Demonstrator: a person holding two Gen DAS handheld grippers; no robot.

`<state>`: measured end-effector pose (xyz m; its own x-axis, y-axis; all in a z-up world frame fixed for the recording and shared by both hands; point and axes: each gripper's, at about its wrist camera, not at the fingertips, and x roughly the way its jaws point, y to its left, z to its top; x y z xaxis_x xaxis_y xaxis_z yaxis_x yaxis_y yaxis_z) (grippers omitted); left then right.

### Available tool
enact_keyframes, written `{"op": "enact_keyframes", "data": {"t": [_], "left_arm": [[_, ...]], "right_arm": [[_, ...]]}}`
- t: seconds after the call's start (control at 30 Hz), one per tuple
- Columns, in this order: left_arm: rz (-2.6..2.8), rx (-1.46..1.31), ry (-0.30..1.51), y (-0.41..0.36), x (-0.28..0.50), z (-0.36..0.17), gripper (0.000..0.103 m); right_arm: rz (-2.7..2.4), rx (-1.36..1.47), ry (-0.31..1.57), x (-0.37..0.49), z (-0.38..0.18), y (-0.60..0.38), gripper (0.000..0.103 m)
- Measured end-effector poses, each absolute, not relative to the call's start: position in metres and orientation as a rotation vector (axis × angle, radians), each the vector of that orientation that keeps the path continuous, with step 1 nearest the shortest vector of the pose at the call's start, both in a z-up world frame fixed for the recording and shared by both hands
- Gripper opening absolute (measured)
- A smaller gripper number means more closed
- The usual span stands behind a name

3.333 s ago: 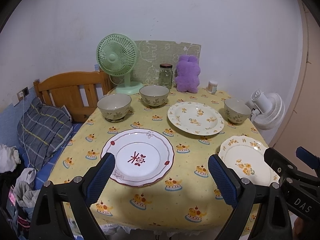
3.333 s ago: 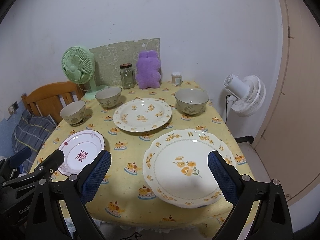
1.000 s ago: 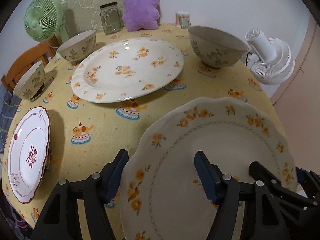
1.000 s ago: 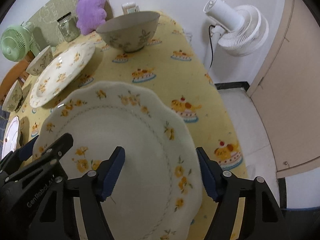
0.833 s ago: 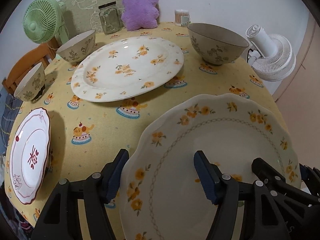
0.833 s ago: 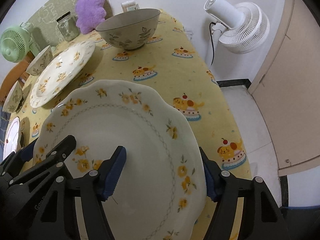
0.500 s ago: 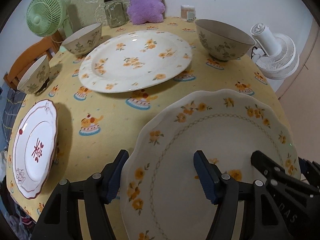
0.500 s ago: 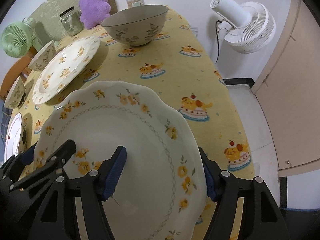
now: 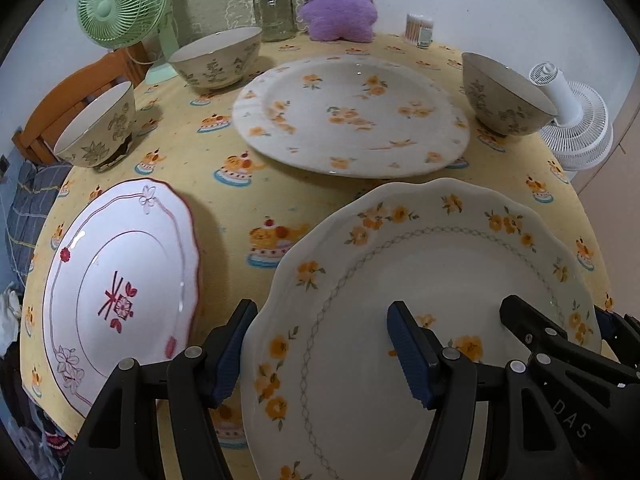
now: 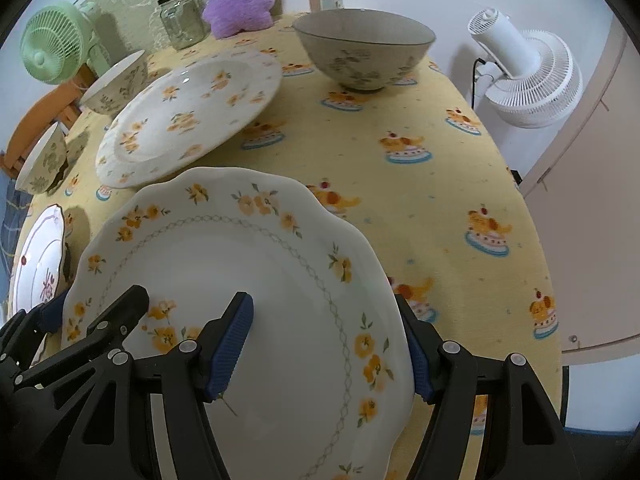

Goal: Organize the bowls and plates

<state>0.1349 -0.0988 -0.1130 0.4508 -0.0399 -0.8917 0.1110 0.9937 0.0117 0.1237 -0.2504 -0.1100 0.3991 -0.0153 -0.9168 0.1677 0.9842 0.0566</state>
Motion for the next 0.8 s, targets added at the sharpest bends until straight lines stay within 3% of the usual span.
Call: {"op": "enact_keyframes", "data": {"t": [0.8], "left_arm": [[-0.076, 0.032, 1.105, -0.0865, 0.1407, -0.1127, 0.068]], "right_arm": [[-0.131, 0.152, 1.146, 0.1270, -0.1084, -0.2441, 0.073]]}}
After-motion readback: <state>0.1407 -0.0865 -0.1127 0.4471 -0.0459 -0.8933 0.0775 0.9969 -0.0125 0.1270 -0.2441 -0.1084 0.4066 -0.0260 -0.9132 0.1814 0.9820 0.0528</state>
